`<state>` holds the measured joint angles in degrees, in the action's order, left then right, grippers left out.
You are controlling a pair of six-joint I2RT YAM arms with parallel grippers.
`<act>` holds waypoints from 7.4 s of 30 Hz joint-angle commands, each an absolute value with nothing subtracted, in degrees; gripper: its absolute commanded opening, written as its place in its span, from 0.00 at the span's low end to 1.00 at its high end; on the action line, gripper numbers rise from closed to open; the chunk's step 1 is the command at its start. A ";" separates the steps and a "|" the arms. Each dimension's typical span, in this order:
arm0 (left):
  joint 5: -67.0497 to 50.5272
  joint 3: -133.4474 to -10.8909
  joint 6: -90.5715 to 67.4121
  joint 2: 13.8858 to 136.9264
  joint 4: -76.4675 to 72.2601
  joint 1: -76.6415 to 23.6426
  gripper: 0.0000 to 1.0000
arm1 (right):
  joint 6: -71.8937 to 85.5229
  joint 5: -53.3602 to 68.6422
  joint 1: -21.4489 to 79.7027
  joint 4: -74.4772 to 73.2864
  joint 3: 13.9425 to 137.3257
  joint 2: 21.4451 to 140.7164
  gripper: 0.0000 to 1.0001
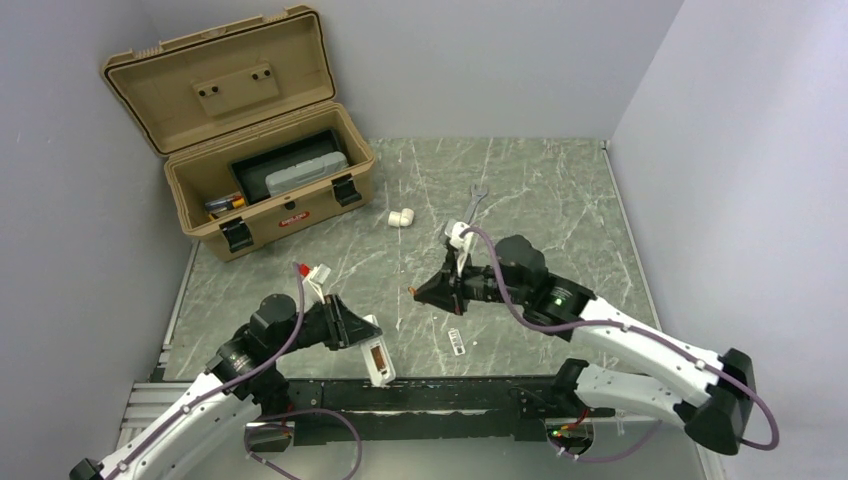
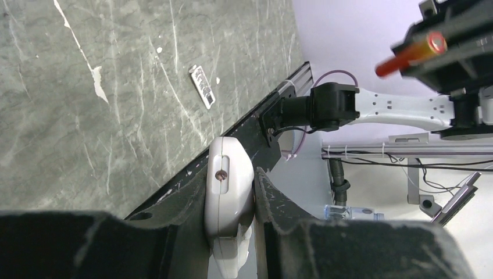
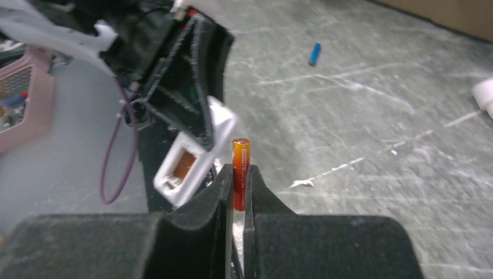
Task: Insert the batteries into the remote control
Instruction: Load the battery into the remote control.
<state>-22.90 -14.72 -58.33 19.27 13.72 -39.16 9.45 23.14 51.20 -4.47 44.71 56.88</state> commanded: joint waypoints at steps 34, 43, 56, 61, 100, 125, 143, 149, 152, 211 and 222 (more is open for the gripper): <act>-21.23 -17.50 -58.68 6.59 2.77 -38.80 0.00 | -1.30 34.39 59.73 -7.20 44.91 44.22 0.00; -23.41 -19.12 -56.53 10.37 -4.38 -38.82 0.00 | -12.82 37.14 60.16 -17.65 53.24 47.62 0.00; -26.63 -22.48 -53.54 13.32 -6.34 -38.77 0.00 | -24.19 42.73 60.20 -19.99 54.64 47.73 0.00; -28.26 -22.72 -53.37 13.79 -8.07 -38.78 0.00 | -27.08 43.79 60.21 -21.51 55.49 48.11 0.00; -15.13 -4.48 -67.11 17.87 -31.11 -38.82 0.00 | 10.33 17.25 60.36 -34.57 69.10 60.57 0.00; -6.42 -2.55 -68.29 18.11 -31.37 -38.85 0.00 | 22.91 3.49 67.67 -42.93 79.92 80.95 0.00; -7.12 -2.29 -68.99 18.78 -31.58 -38.82 0.00 | 23.03 -5.20 69.78 -43.51 82.88 85.69 0.00; -7.12 -1.73 -69.50 19.17 -32.67 -38.80 0.00 | 23.03 -5.47 69.79 -42.23 82.76 86.22 0.00; -7.27 -1.24 -70.03 19.83 -34.30 -38.82 0.00 | 22.95 -5.80 69.77 -41.82 82.67 86.50 0.00; -6.42 1.54 -73.89 21.75 -34.41 -38.82 0.00 | 23.76 -4.94 69.80 -37.15 81.56 81.92 0.30; -9.74 0.85 -74.35 21.71 -32.82 -38.84 0.00 | 11.09 4.27 69.65 -24.79 68.85 68.16 0.41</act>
